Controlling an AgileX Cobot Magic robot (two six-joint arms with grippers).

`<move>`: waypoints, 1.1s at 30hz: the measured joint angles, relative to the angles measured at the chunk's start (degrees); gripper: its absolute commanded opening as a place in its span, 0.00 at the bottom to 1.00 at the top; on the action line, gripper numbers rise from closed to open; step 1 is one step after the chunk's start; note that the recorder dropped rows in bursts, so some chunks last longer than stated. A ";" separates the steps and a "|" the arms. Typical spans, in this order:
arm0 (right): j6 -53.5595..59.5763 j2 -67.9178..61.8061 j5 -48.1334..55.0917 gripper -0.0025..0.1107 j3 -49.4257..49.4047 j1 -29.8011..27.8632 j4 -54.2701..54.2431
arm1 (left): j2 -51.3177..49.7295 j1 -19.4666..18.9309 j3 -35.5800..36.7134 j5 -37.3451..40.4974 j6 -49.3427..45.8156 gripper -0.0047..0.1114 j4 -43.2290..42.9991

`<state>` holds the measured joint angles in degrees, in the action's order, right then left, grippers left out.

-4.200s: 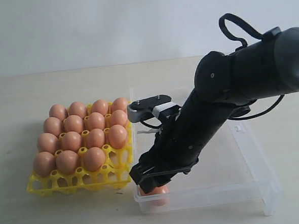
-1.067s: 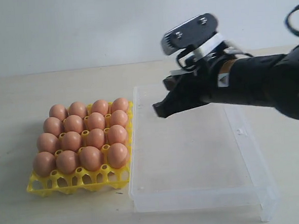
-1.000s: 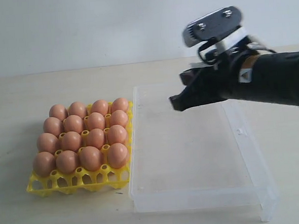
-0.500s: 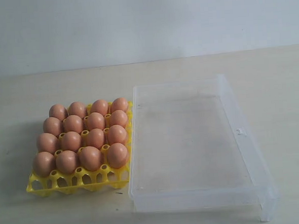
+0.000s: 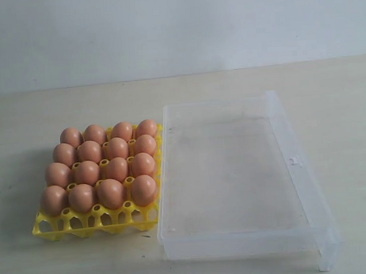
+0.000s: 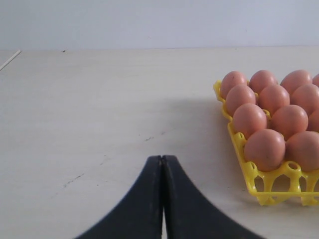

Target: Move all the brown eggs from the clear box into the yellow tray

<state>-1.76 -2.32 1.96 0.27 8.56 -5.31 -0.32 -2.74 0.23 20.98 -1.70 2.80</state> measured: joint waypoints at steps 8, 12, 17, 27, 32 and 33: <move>0.00 1.92 4.78 0.02 0.00 -0.27 5.90 | 0.00 0.00 0.00 0.00 0.00 0.04 0.00; 0.00 1.92 4.87 0.02 0.00 -0.27 6.25 | 0.00 0.00 0.00 0.00 0.00 0.04 0.00; 0.00 1.92 5.00 0.02 0.00 -0.27 6.25 | 0.00 0.00 0.00 0.00 0.00 0.04 0.00; 0.00 1.92 5.14 0.02 0.00 -0.27 4.82 | 0.00 0.00 0.00 0.00 0.00 0.04 0.00; 0.11 1.92 5.14 0.02 0.00 -0.27 4.03 | 0.00 0.00 0.00 0.00 0.00 0.04 0.00; 0.24 1.92 5.14 0.02 0.00 -0.27 3.87 | 0.00 0.00 0.00 0.00 0.00 0.04 0.00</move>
<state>-1.52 -0.40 7.10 0.27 8.29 -1.43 -0.32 -2.74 0.23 20.98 -1.70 2.80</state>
